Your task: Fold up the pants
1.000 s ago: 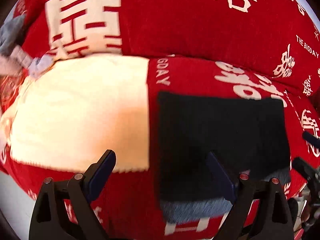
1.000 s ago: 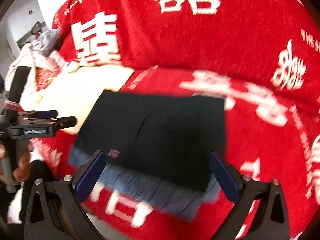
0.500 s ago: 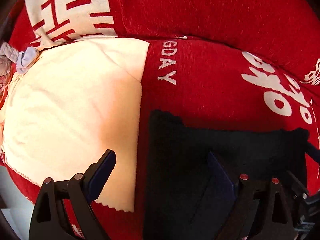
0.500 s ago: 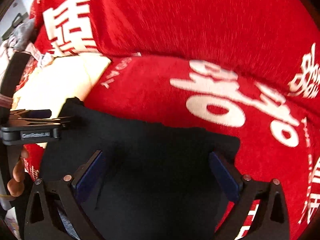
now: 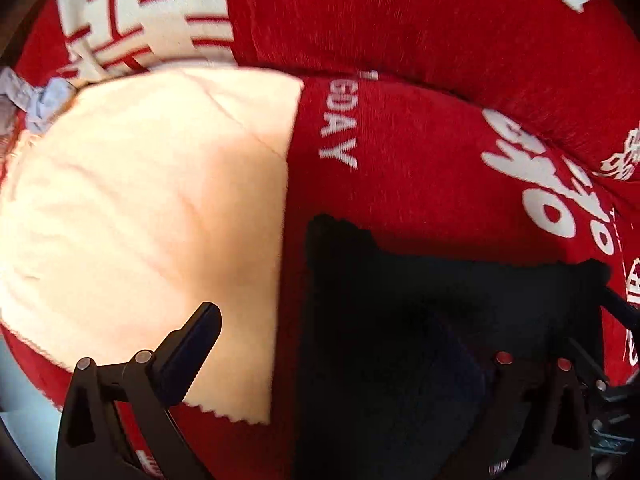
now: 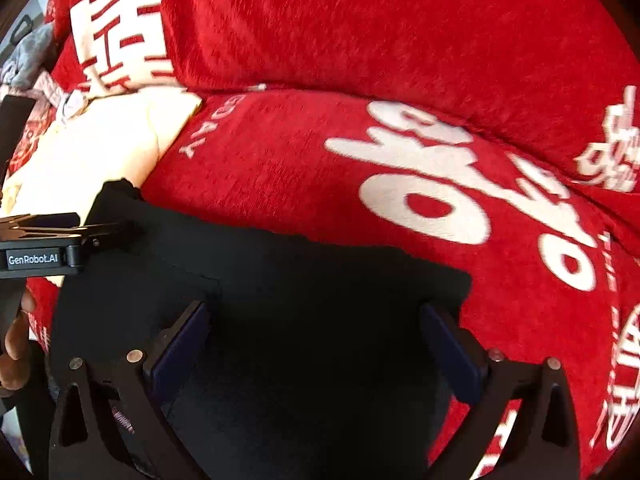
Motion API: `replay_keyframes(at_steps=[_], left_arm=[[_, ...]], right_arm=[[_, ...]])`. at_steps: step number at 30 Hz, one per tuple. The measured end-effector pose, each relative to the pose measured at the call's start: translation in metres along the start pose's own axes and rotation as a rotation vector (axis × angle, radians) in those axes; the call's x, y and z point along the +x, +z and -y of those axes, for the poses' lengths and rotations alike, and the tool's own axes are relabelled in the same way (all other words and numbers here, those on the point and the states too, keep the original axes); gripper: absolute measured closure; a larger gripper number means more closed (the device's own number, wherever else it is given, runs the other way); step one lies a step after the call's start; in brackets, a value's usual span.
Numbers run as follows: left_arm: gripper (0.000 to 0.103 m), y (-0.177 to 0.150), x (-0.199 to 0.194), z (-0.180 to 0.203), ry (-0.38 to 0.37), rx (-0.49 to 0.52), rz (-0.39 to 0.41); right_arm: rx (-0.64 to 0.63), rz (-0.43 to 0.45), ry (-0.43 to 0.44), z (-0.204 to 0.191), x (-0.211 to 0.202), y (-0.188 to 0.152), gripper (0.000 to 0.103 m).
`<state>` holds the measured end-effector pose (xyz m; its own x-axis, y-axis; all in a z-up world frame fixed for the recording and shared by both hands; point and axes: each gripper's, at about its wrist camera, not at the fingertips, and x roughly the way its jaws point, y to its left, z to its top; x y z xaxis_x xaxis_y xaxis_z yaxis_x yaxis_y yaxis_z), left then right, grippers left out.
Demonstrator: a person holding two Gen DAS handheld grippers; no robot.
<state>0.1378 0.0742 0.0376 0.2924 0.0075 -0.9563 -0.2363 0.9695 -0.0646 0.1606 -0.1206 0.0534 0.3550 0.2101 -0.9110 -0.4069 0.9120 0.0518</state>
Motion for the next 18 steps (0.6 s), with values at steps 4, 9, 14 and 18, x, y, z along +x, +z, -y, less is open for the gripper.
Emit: replay_keyframes(at_steps=[4, 9, 14, 18], left_arm=[[0.000, -0.027, -0.032, 0.001, -0.016, 0.035, 0.070], [0.000, -0.065, -0.043, 0.010, 0.029, 0.084, 0.093], [0.000, -0.094, -0.028, 0.011, 0.052, 0.087, 0.081], [0.000, -0.093, -0.038, 0.008, 0.032, 0.067, 0.083]], right_arm=[[-0.011, 0.088, -0.006, -0.015, -0.044, -0.031, 0.000], [0.045, 0.149, 0.094, -0.021, -0.073, -0.073, 0.000], [0.050, 0.056, 0.161, -0.023, -0.048, -0.110, 0.000], [-0.017, 0.055, 0.104, -0.034, -0.051, -0.108, 0.000]])
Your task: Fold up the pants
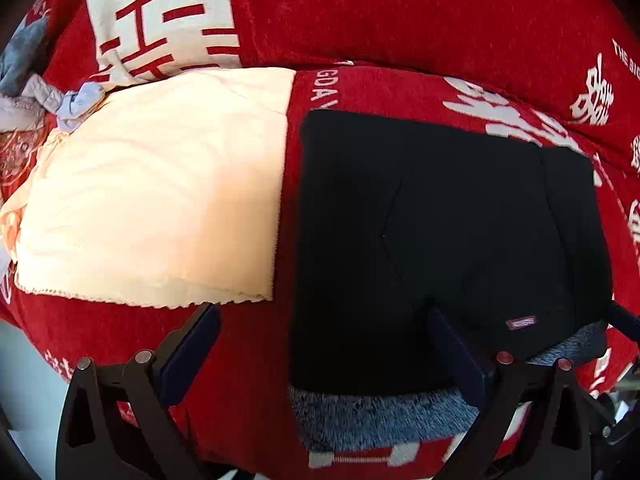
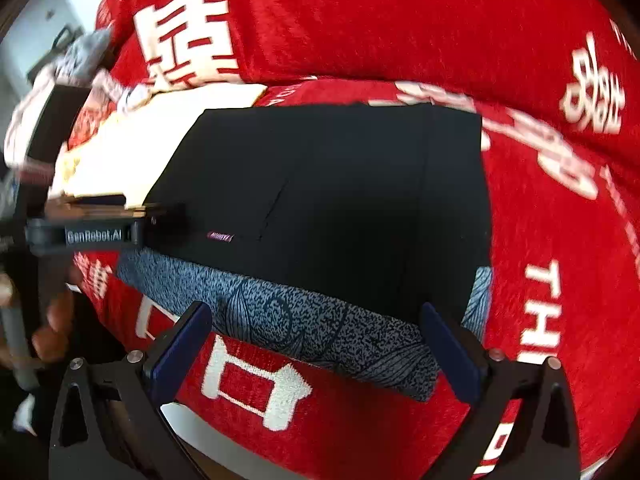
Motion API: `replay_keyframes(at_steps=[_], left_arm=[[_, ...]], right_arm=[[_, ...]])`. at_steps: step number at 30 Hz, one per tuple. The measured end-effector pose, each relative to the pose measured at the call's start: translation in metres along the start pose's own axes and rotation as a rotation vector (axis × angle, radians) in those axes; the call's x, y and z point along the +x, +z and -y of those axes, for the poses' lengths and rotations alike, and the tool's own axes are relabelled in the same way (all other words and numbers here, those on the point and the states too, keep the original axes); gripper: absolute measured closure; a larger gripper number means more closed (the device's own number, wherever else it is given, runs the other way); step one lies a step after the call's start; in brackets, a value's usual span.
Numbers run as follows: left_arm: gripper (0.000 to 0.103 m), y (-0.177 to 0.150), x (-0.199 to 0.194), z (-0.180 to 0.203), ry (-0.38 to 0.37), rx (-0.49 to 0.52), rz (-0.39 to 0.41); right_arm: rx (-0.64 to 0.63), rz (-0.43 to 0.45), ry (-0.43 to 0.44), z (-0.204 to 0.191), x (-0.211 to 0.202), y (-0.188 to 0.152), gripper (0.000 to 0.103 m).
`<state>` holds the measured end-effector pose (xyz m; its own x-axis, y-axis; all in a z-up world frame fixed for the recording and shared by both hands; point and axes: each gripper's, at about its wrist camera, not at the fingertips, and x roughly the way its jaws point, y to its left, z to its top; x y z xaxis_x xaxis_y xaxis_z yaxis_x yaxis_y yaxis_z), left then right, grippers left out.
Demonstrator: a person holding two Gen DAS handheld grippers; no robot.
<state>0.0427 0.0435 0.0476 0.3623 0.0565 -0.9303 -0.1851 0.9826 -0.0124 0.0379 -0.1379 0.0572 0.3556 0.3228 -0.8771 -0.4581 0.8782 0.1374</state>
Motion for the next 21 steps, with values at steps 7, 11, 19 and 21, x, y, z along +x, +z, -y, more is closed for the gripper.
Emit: replay_keyframes(at_steps=[7, 11, 19, 21], left_arm=[[0.000, -0.015, -0.007, 0.005, -0.017, 0.021, 0.004], [0.000, -0.020, 0.004, 0.004, -0.029, -0.013, -0.013], [0.000, -0.019, 0.002, 0.003, -0.043, -0.002, -0.018], [0.000, -0.020, -0.008, 0.002, -0.038, -0.004, -0.004]], right_arm=[[0.004, 0.077, -0.081, 0.021, -0.006, 0.059, 0.000], [0.057, 0.021, -0.078, 0.040, 0.024, 0.094, 0.000], [0.046, -0.095, -0.131, 0.041, 0.067, 0.104, 0.000], [0.047, -0.042, -0.130, 0.035, 0.042, 0.094, 0.000]])
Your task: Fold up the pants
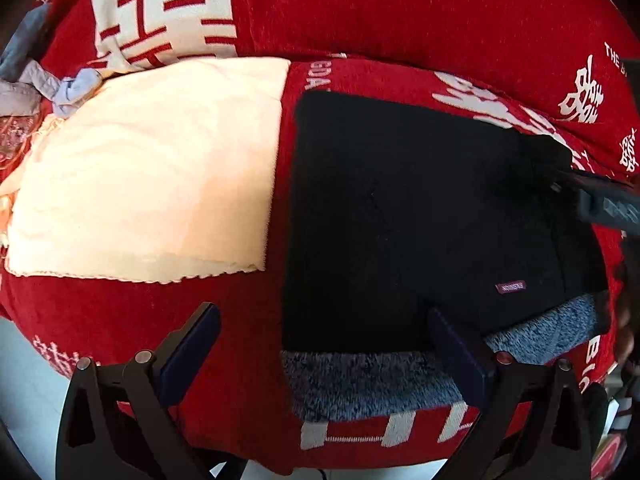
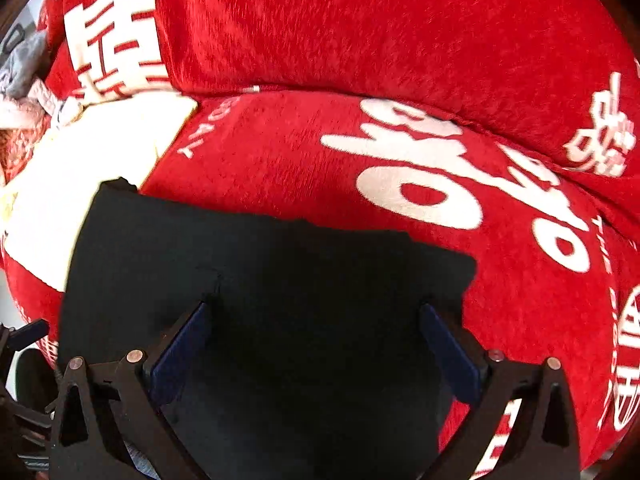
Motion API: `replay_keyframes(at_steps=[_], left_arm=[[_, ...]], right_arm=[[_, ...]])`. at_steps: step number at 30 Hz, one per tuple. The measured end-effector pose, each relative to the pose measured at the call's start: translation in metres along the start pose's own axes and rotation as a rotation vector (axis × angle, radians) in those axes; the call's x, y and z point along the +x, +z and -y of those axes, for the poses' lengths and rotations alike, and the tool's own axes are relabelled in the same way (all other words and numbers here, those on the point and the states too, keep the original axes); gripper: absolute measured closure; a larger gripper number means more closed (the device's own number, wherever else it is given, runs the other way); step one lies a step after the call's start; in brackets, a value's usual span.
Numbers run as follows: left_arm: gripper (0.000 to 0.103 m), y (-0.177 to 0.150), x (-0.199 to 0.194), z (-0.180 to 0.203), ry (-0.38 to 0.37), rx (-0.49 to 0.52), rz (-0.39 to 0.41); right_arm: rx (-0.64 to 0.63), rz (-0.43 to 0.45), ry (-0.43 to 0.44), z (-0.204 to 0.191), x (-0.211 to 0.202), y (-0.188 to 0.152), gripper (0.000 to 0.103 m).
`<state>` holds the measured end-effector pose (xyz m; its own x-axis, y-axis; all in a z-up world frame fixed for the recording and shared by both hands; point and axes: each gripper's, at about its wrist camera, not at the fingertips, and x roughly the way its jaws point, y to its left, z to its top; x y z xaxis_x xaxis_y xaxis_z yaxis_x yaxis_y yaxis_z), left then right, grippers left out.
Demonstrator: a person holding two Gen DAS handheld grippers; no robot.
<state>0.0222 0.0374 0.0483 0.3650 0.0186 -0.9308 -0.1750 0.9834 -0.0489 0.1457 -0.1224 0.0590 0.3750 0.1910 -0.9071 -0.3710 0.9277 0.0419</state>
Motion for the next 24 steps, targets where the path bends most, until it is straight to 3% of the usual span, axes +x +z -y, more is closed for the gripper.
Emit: replay_keyframes(at_steps=[3, 6, 10, 13, 20, 24], left_arm=[[0.000, -0.004, -0.017, 0.002, -0.029, 0.014, 0.039], [0.000, -0.012, -0.023, 0.011, -0.051, 0.043, 0.049], [0.000, -0.017, 0.004, 0.020, -0.003, 0.060, -0.017], [0.000, -0.022, 0.021, 0.018, -0.038, 0.047, -0.078], [0.000, -0.029, -0.012, 0.020, 0.007, 0.081, 0.018], [0.000, -0.029, -0.020, 0.022, -0.004, 0.096, 0.039]], right_arm=[[-0.007, 0.072, -0.020, -0.005, -0.035, -0.026, 0.000], [0.007, 0.081, -0.036, -0.010, -0.052, -0.059, 0.000], [-0.004, 0.037, -0.035, -0.016, -0.042, -0.087, 0.000], [-0.009, -0.037, -0.057, -0.014, -0.018, -0.095, 0.000], [0.048, 0.074, -0.037, -0.004, -0.059, -0.107, 0.000], [0.105, 0.120, -0.021, 0.008, -0.082, -0.114, 0.000]])
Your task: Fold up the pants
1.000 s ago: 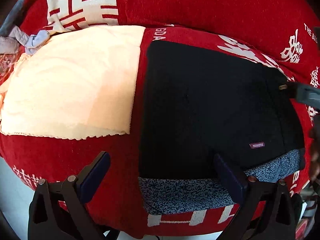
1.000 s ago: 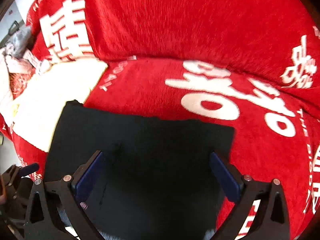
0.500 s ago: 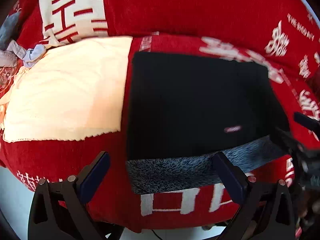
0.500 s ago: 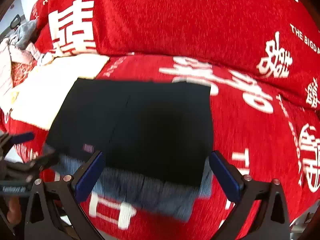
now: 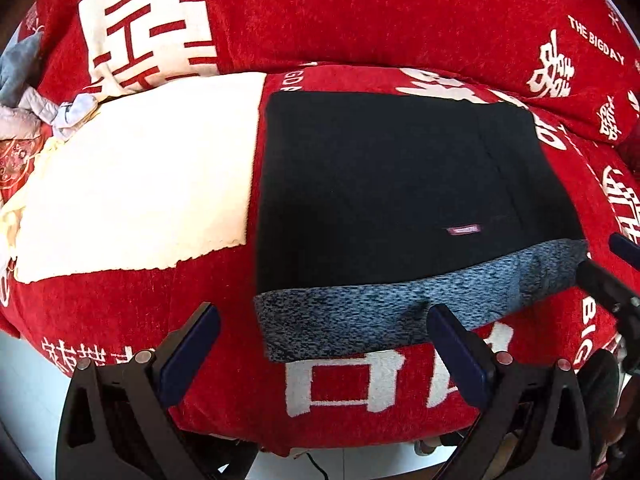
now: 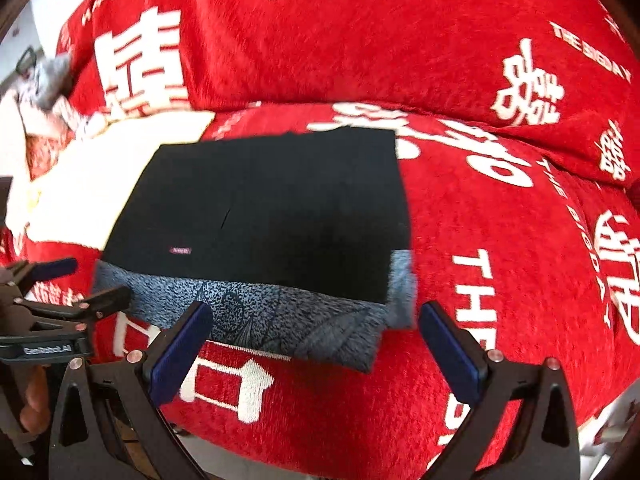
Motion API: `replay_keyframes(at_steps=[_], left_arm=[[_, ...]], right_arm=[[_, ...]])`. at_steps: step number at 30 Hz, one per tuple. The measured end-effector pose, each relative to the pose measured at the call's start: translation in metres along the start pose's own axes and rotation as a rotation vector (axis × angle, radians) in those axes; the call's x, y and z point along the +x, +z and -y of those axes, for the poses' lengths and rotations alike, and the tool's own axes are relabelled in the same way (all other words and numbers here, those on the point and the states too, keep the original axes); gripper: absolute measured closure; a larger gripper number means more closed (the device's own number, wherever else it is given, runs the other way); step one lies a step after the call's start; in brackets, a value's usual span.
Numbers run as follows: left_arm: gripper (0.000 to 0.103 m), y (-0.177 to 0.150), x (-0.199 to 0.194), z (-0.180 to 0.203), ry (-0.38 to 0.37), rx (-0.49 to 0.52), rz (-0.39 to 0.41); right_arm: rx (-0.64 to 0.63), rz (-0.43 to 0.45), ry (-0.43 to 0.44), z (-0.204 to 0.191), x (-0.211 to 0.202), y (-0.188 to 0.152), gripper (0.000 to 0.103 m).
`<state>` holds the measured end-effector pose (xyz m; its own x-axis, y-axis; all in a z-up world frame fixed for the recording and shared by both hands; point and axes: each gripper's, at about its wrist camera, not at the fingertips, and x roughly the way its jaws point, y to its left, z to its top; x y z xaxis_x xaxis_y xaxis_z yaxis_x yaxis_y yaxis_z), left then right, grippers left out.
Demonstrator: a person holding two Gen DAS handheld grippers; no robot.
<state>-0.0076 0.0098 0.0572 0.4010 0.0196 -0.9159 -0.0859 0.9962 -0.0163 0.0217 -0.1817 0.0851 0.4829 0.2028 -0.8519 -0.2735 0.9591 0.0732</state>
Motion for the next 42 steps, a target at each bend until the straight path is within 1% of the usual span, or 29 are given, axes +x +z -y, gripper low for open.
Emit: replay_keyframes(at_steps=[5, 8, 10, 14, 16, 19, 22, 24, 26, 27, 30, 33, 36, 38, 42], left_arm=[[0.000, 0.000, -0.001, 0.010, -0.008, 0.016, -0.008], [0.000, 0.002, -0.006, 0.018, -0.014, 0.043, 0.011], [0.000, 0.002, -0.004, 0.020, -0.008, 0.052, 0.008], [0.000, 0.005, 0.004, 0.019, 0.003, 0.038, -0.023], [0.000, 0.005, 0.004, 0.018, 0.005, 0.039, -0.022], [0.000, 0.004, 0.001, 0.019, 0.017, 0.048, -0.019], [0.000, 0.006, 0.001, 0.018, 0.012, 0.033, -0.035], [0.000, 0.008, 0.000, 0.019, 0.016, 0.025, -0.035], [0.000, 0.009, -0.001, 0.023, 0.049, 0.036, -0.026], [0.000, 0.010, 0.001, 0.024, 0.054, 0.038, -0.034], [0.000, 0.010, 0.004, 0.024, 0.038, 0.012, -0.060], [0.000, 0.008, 0.001, 0.025, 0.012, 0.004, -0.051], [0.000, 0.006, -0.001, 0.023, 0.049, 0.011, -0.025], [0.000, 0.005, 0.000, 0.019, 0.049, 0.000, -0.026], [0.000, 0.004, -0.002, 0.009, 0.028, -0.026, -0.029]], right_arm=[[0.049, 0.004, 0.003, 0.013, -0.003, -0.001, 0.000], [0.109, 0.002, 0.046, 0.027, 0.000, 0.000, 0.000], [0.148, -0.002, 0.082, 0.035, 0.003, 0.000, 0.000], [0.168, -0.035, 0.134, 0.045, 0.021, 0.005, 0.000], [0.175, -0.052, 0.138, 0.047, 0.028, 0.008, 0.000], [0.177, -0.056, 0.156, 0.048, 0.033, 0.010, 0.000], [0.178, -0.054, 0.166, 0.048, 0.035, 0.011, 0.000], [0.180, -0.053, 0.150, 0.049, 0.033, 0.010, 0.000], [0.184, -0.035, 0.154, 0.049, 0.025, 0.008, 0.000], [0.181, -0.028, 0.156, 0.048, 0.021, 0.008, 0.000], [0.144, -0.012, 0.114, 0.039, 0.011, 0.006, 0.000], [0.096, -0.008, 0.058, 0.025, 0.006, 0.004, 0.000], [0.049, -0.010, 0.015, 0.010, 0.005, 0.004, 0.000], [0.010, -0.018, -0.024, 0.001, 0.008, 0.004, 0.000], [-0.021, -0.032, -0.025, -0.010, 0.010, 0.003, 0.000]])
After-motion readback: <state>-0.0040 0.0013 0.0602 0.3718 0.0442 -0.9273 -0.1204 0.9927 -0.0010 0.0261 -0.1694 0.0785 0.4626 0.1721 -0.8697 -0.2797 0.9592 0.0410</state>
